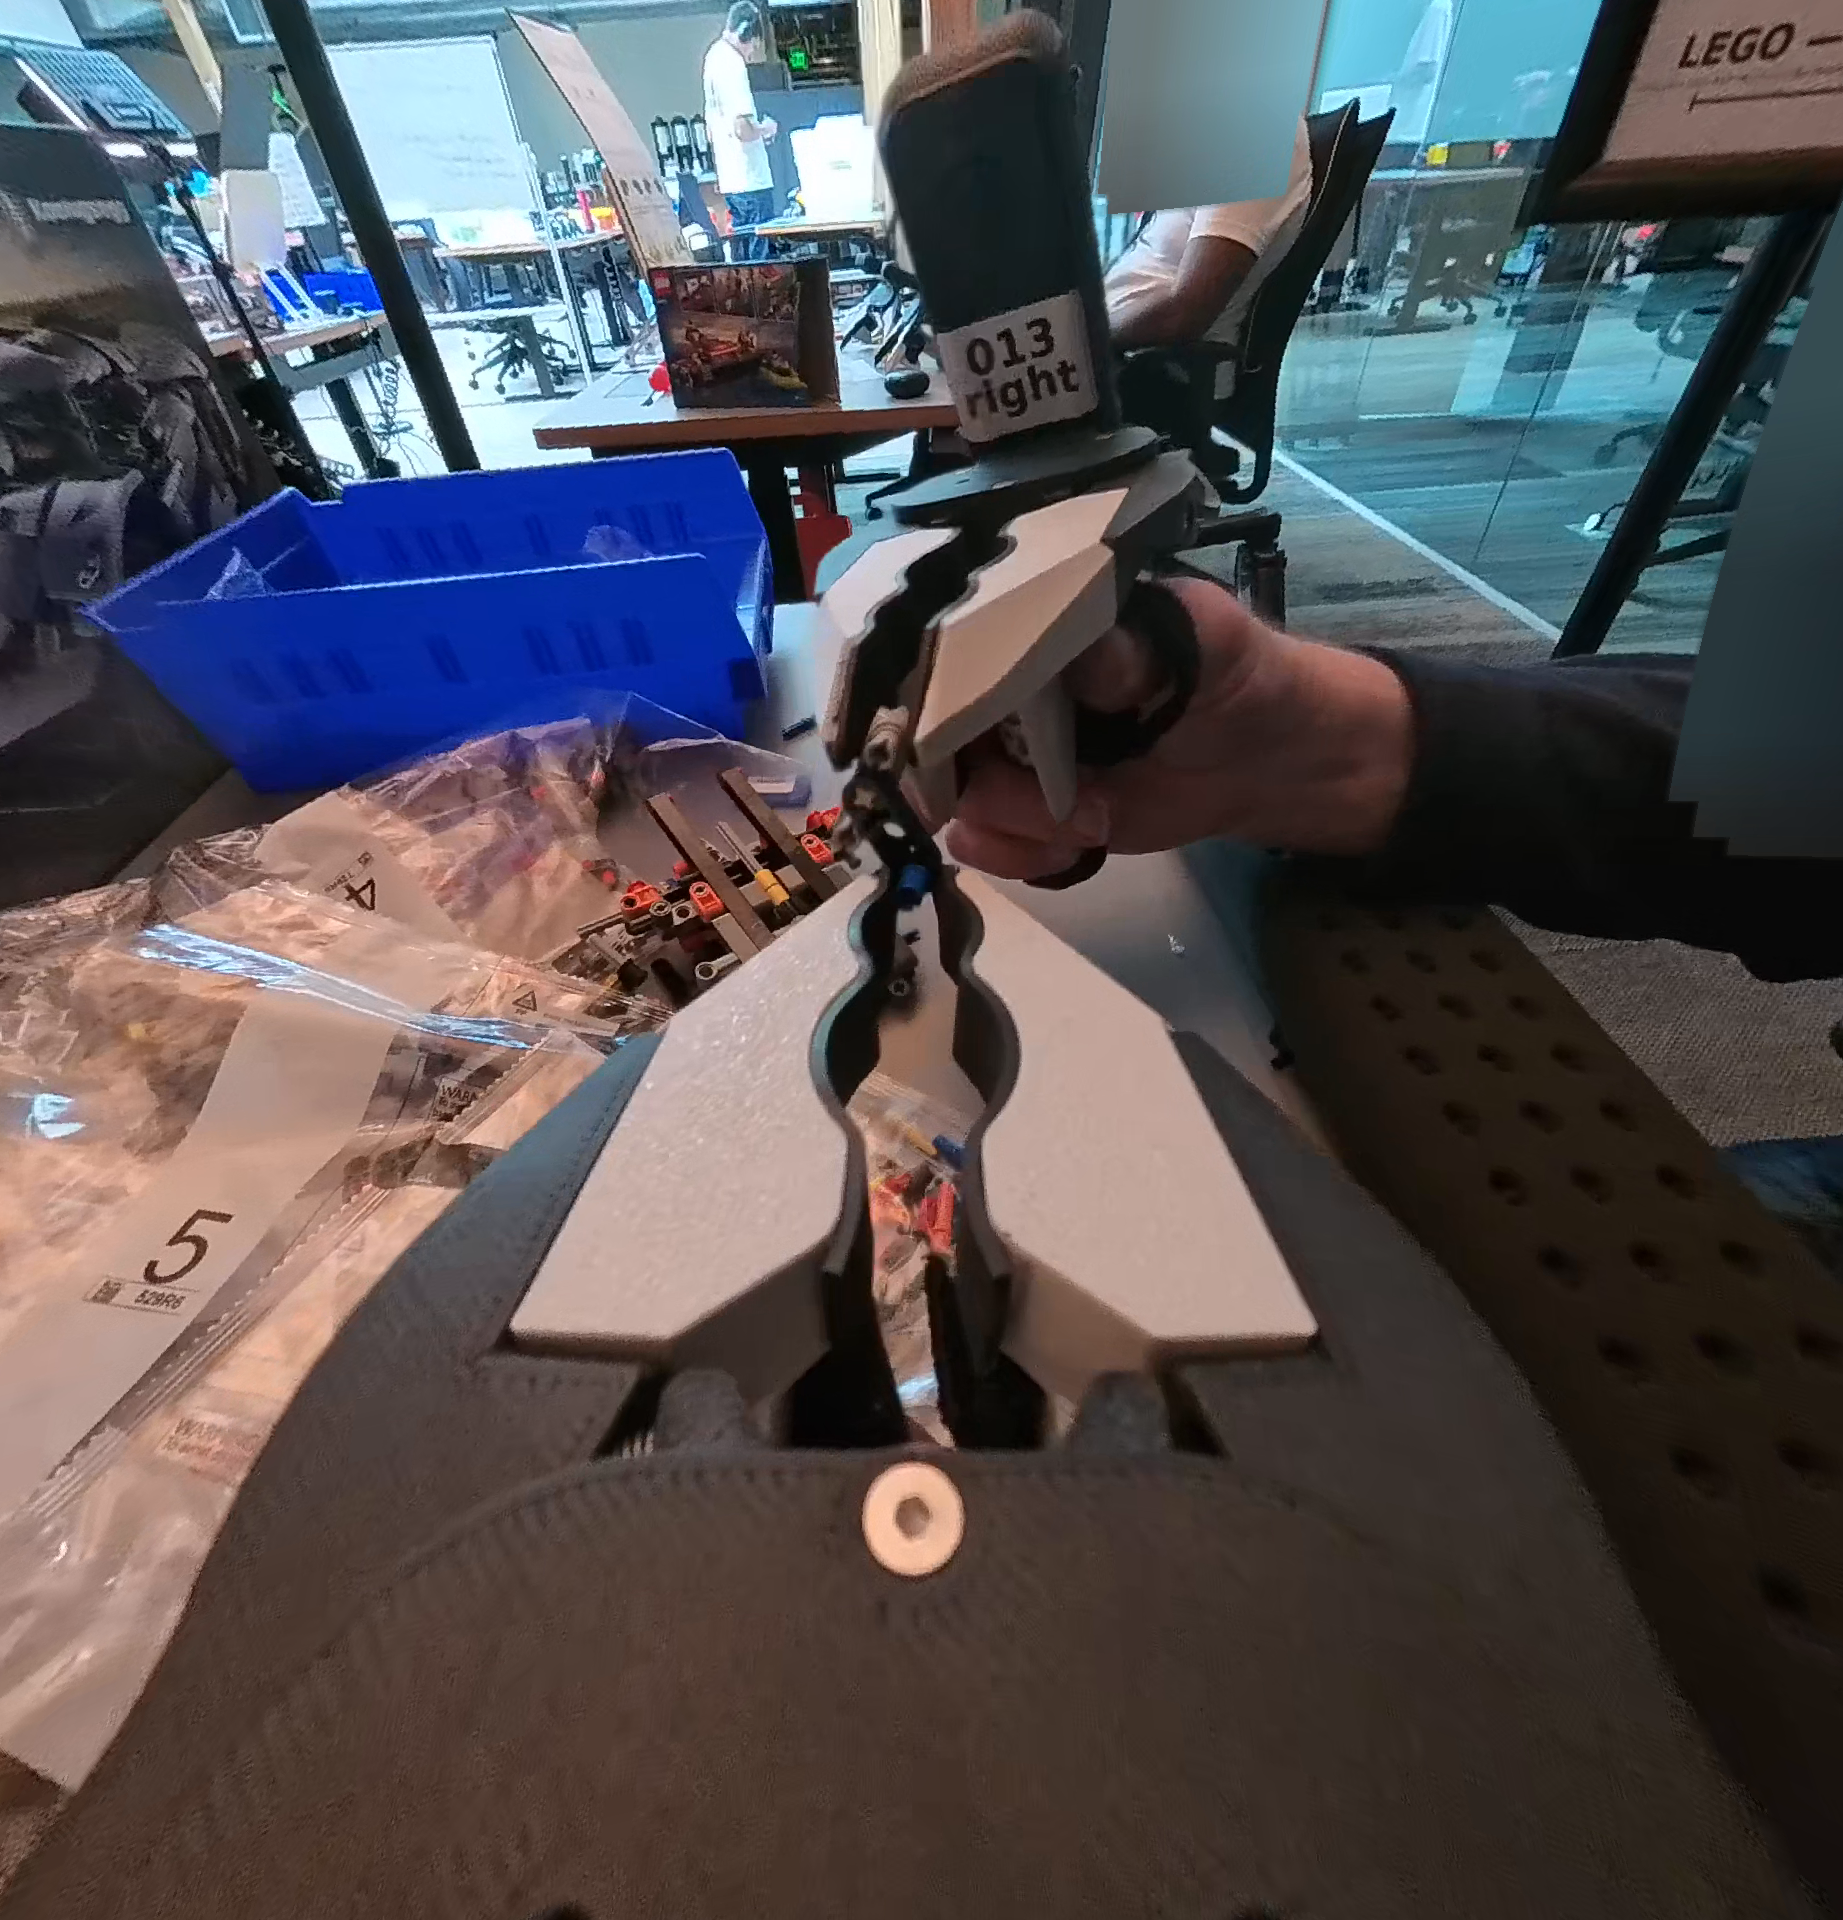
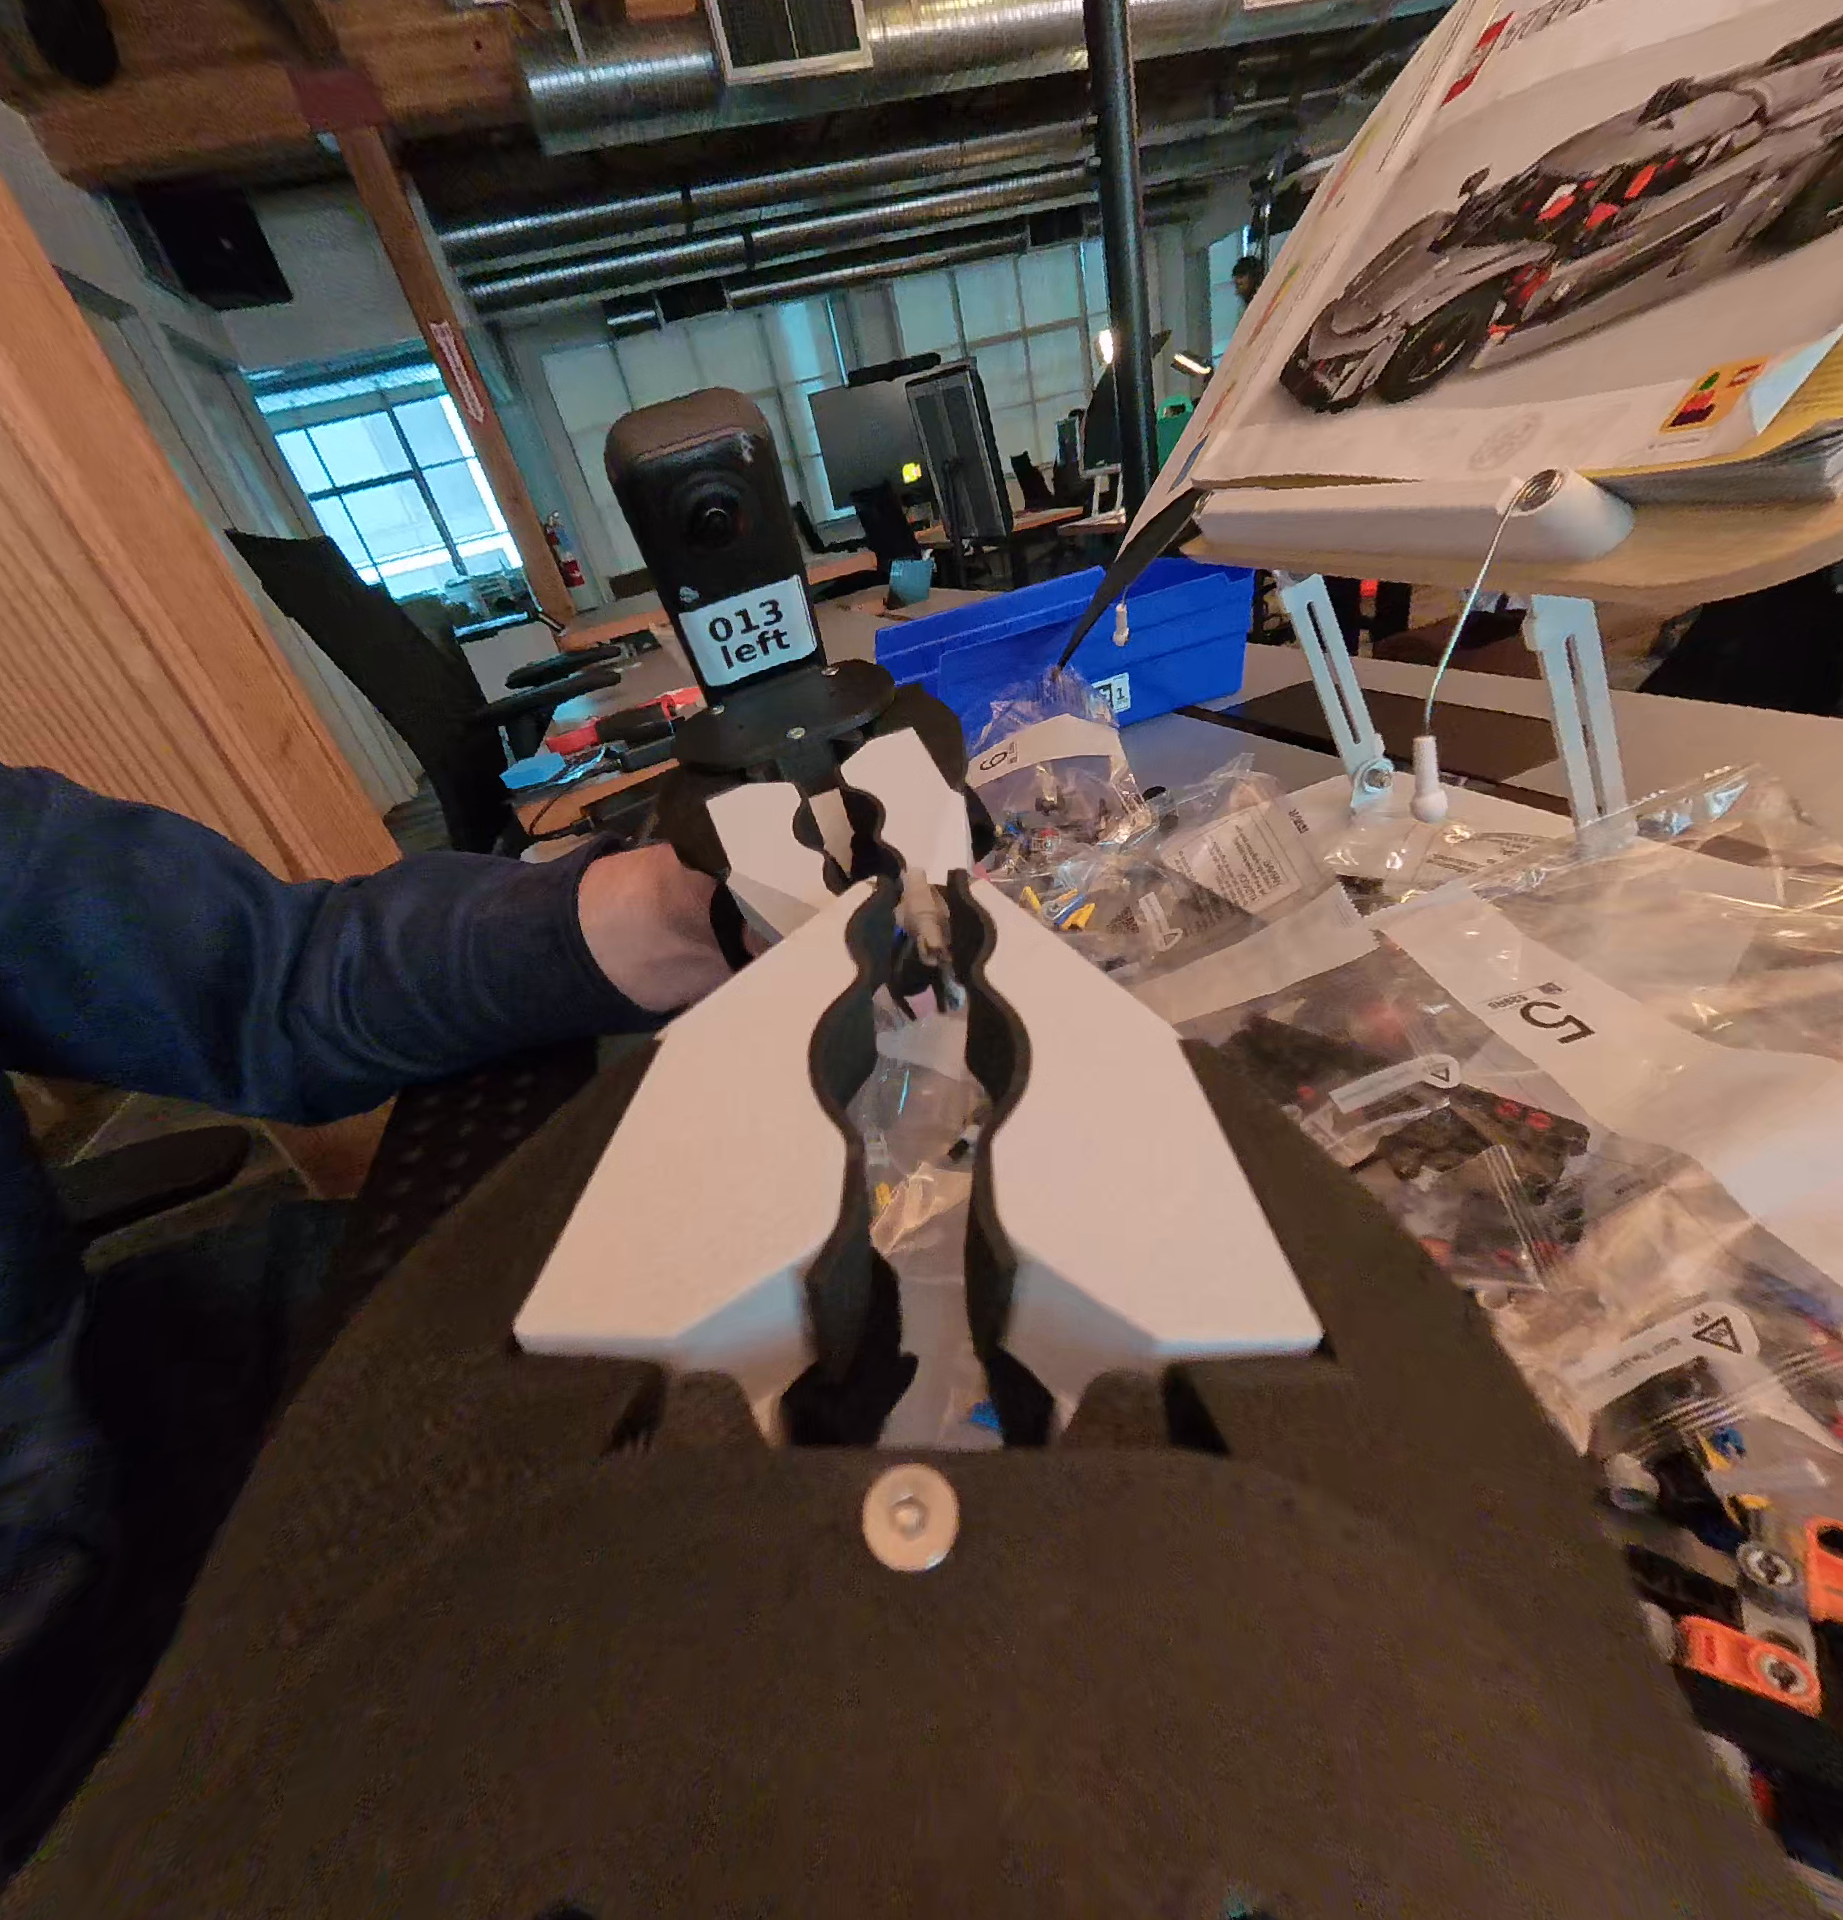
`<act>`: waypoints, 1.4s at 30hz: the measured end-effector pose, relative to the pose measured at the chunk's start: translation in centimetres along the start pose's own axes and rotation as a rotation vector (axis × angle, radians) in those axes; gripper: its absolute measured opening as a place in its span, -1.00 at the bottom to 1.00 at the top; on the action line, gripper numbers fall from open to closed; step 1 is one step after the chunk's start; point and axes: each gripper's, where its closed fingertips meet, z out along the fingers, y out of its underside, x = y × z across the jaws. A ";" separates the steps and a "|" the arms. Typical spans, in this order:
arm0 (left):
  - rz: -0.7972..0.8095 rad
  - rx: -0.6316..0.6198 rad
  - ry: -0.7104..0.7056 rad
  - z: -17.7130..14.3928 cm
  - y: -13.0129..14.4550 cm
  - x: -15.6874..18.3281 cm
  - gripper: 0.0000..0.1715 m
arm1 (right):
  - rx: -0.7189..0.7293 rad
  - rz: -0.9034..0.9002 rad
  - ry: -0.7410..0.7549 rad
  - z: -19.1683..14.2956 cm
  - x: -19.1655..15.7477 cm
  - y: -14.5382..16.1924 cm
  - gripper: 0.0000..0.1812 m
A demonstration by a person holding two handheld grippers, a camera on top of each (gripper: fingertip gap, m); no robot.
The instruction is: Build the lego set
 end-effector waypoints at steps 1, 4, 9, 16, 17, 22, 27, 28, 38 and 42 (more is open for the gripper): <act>-0.009 -0.003 -0.002 0.0 0.0 -0.1 -0.94 | 0.009 0.003 0.007 -0.1 0.1 -0.1 -0.91; -0.036 0.006 -0.002 -0.2 0.1 -0.4 -0.94 | 0.022 0.041 0.010 -0.4 0.6 -0.2 -0.86; -0.043 0.014 0.005 -0.2 0.1 -0.4 -0.95 | 0.009 0.076 -0.016 -0.2 0.4 0.1 -0.76; -0.069 0.008 0.038 0.0 0.3 0.0 -0.94 | -0.040 -0.021 -0.003 0.2 -0.2 0.6 -1.00; -0.075 0.009 0.040 0.0 0.3 0.0 -0.94 | -0.038 -0.019 0.000 0.2 -0.1 0.6 -1.00; -0.079 0.019 0.039 -0.3 0.2 -0.2 -0.95 | 0.014 0.001 0.040 -0.8 0.8 -0.4 -0.91; -0.047 0.051 0.066 -0.4 -0.1 0.2 -0.95 | -0.022 0.155 -0.070 -0.1 0.3 0.8 -0.66; -0.026 0.049 0.071 -0.4 -0.1 0.5 -0.95 | -0.029 0.172 -0.107 0.2 -0.3 0.9 -0.66; 0.081 0.040 0.068 -0.6 -0.1 1.1 -0.95 | -0.057 0.080 -0.130 0.5 -1.6 1.0 -0.76; 0.069 0.044 0.070 -0.7 -0.2 1.0 -0.96 | -0.074 -0.049 -0.044 0.5 -1.1 1.0 -0.76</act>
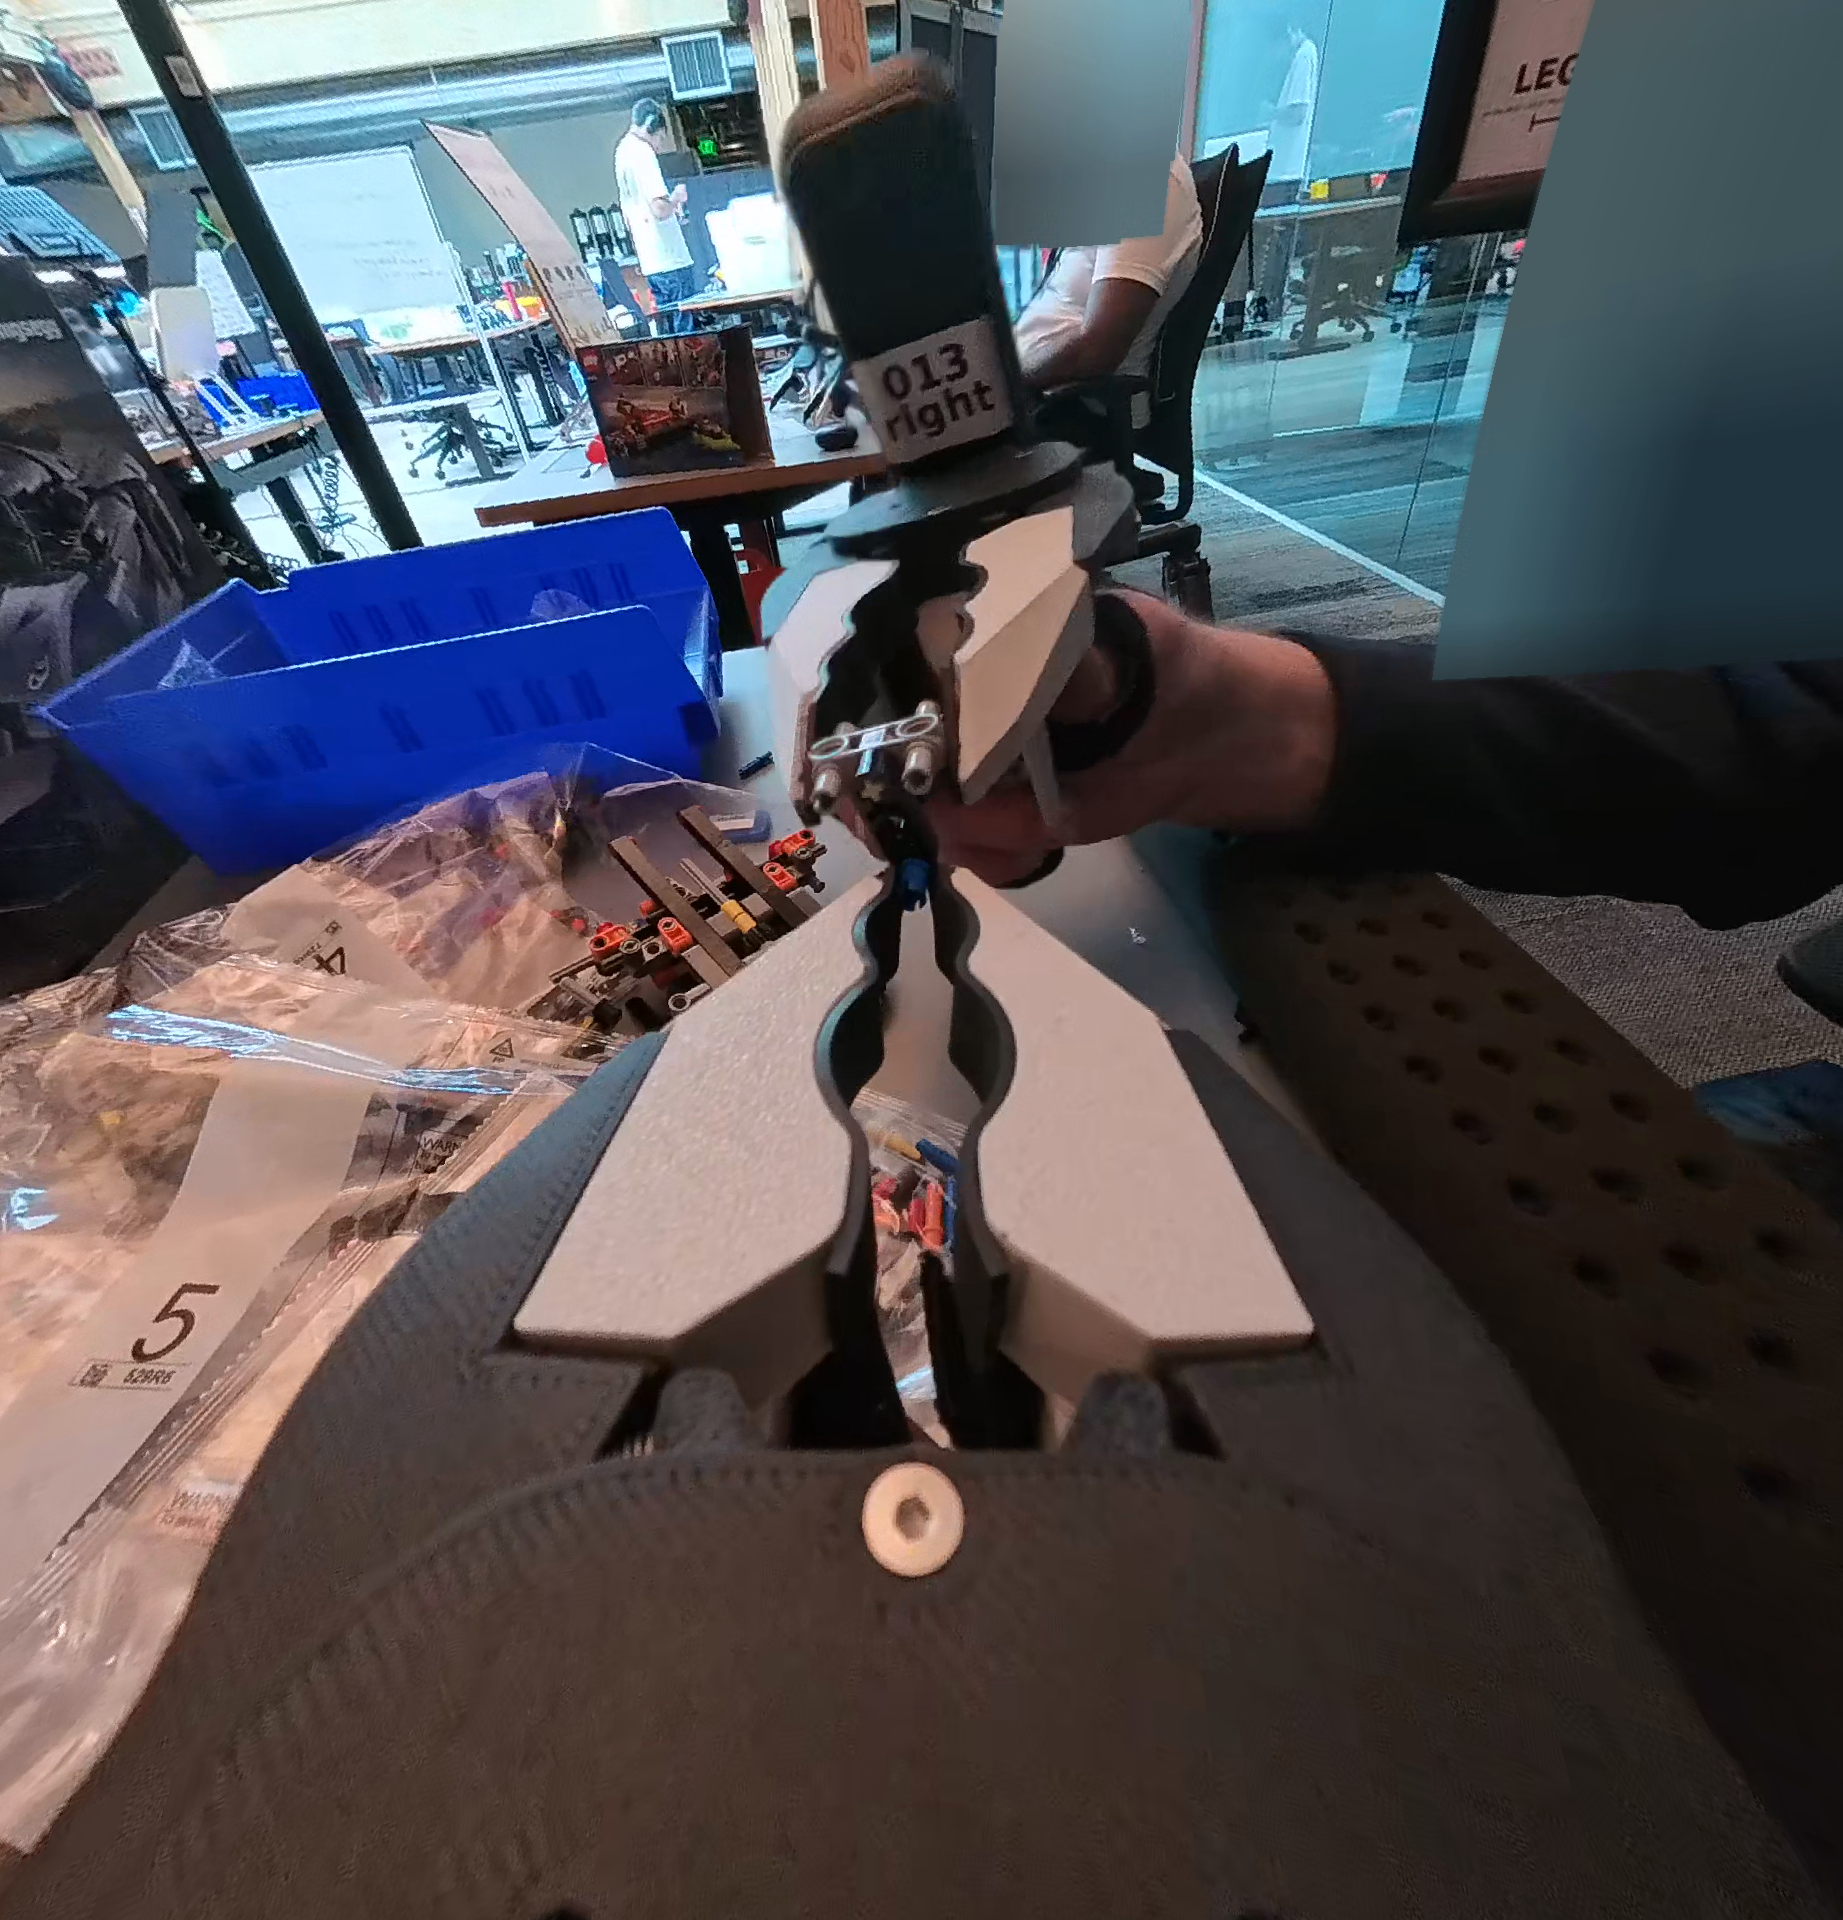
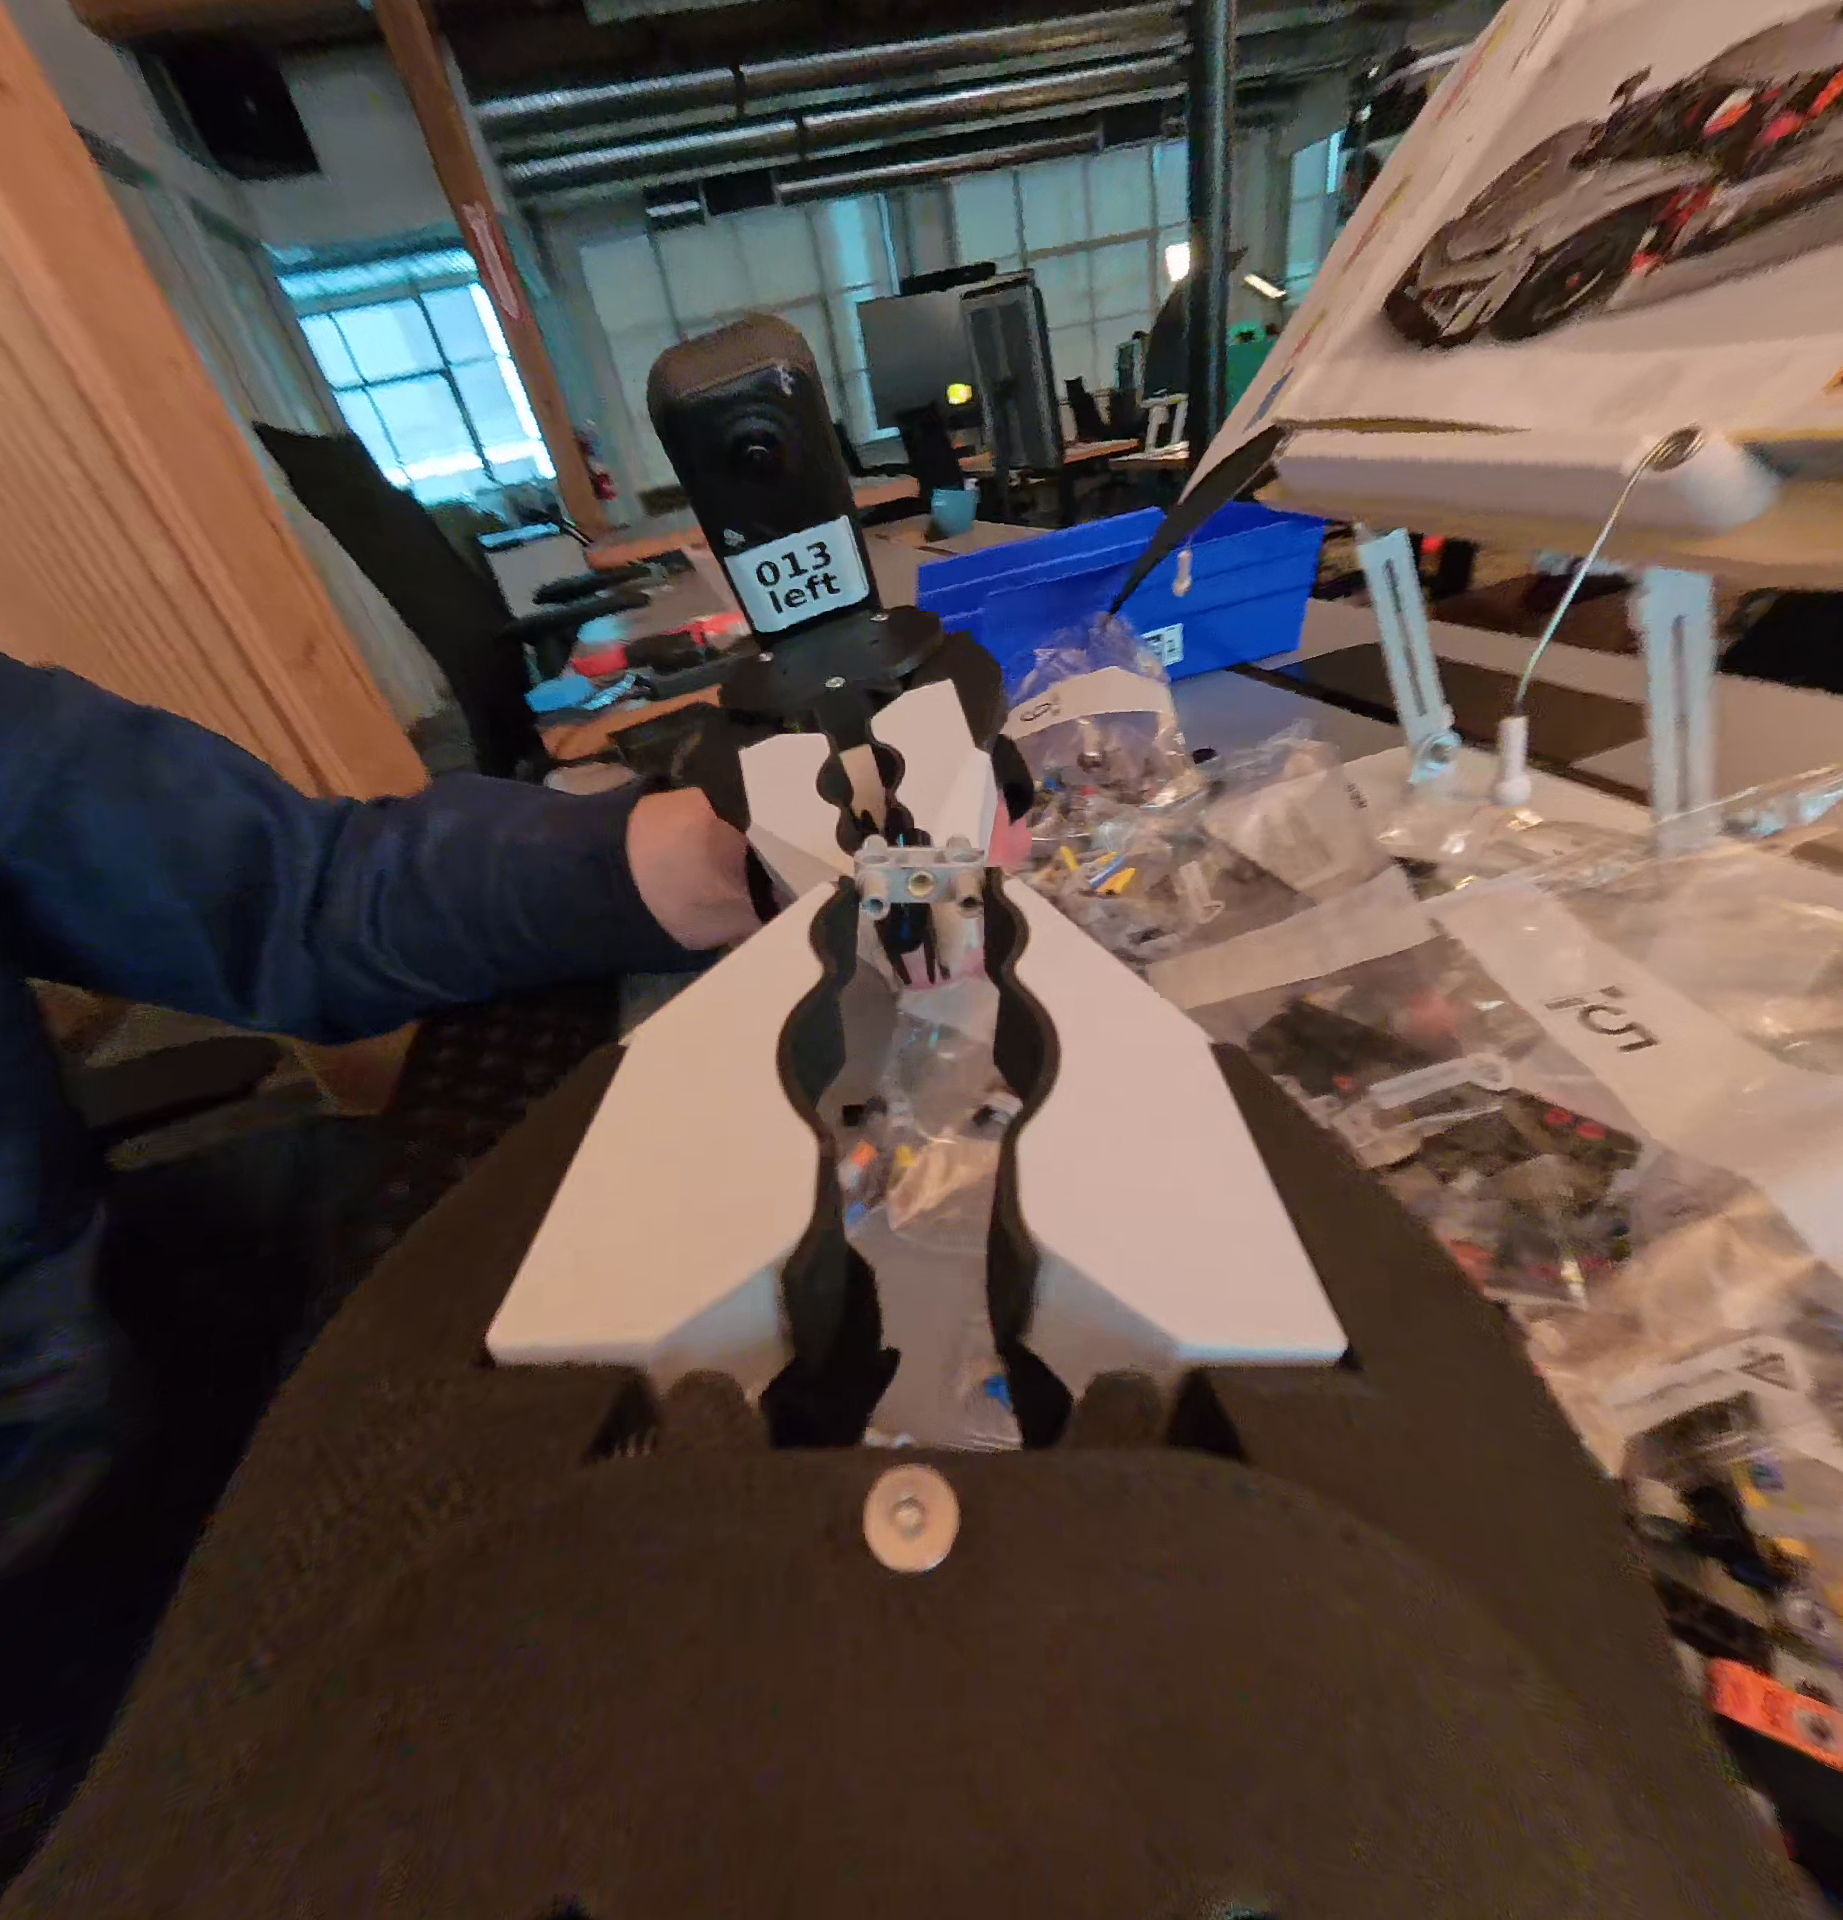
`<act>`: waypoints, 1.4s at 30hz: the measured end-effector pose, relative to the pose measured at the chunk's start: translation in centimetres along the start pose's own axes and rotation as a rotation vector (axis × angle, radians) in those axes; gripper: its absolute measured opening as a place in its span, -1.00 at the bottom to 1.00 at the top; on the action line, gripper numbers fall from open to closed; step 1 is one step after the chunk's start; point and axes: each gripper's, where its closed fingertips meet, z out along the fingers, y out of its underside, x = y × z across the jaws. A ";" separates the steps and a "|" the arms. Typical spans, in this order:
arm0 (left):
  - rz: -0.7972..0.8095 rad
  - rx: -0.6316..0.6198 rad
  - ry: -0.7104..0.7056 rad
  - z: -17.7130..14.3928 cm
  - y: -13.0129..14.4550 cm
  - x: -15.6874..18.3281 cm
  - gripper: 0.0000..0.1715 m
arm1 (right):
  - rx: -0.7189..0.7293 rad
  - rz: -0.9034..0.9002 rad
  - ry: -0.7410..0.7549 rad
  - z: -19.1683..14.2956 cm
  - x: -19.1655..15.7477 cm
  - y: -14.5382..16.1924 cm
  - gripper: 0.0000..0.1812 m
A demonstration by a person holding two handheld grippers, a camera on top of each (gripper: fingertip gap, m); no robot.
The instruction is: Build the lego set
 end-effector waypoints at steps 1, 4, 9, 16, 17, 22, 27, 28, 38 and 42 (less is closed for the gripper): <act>0.000 0.000 -0.001 0.0 0.0 0.0 -0.96 | -0.004 -0.023 0.017 0.0 0.1 0.0 -0.76; 0.004 0.002 -0.005 -0.1 0.0 -0.1 -0.96 | 0.006 -0.030 0.018 -0.1 0.0 -0.2 -0.77; 0.053 -0.041 -0.035 -0.1 0.4 -0.3 -0.96 | -0.016 -0.062 0.028 0.0 -0.1 0.0 -0.77; 0.063 -0.031 -0.051 0.0 0.0 -0.3 -0.94 | -0.041 -0.097 0.018 0.4 -0.6 0.5 -0.77; 0.072 -0.036 -0.055 0.0 0.0 -0.3 -0.94 | -0.038 -0.101 0.020 0.4 -0.6 0.4 -0.77; 0.121 -0.086 -0.055 0.3 0.6 0.1 -0.94 | -0.030 -0.127 0.017 0.6 -0.9 0.3 -0.69; 0.149 -0.104 -0.062 0.3 0.7 0.2 -0.94 | -0.061 -0.170 0.025 0.7 -1.1 0.7 -0.75; 0.152 -0.103 -0.063 0.3 0.7 0.2 -0.94 | -0.055 -0.163 0.020 0.7 -1.1 0.6 -0.75; 0.165 -0.113 -0.058 0.2 0.5 0.4 -0.94 | -0.088 -0.215 0.036 0.9 -1.3 1.0 -0.75; 0.155 -0.111 -0.052 0.2 0.4 0.5 -0.94 | -0.106 -0.265 0.066 0.9 -1.2 1.0 -0.75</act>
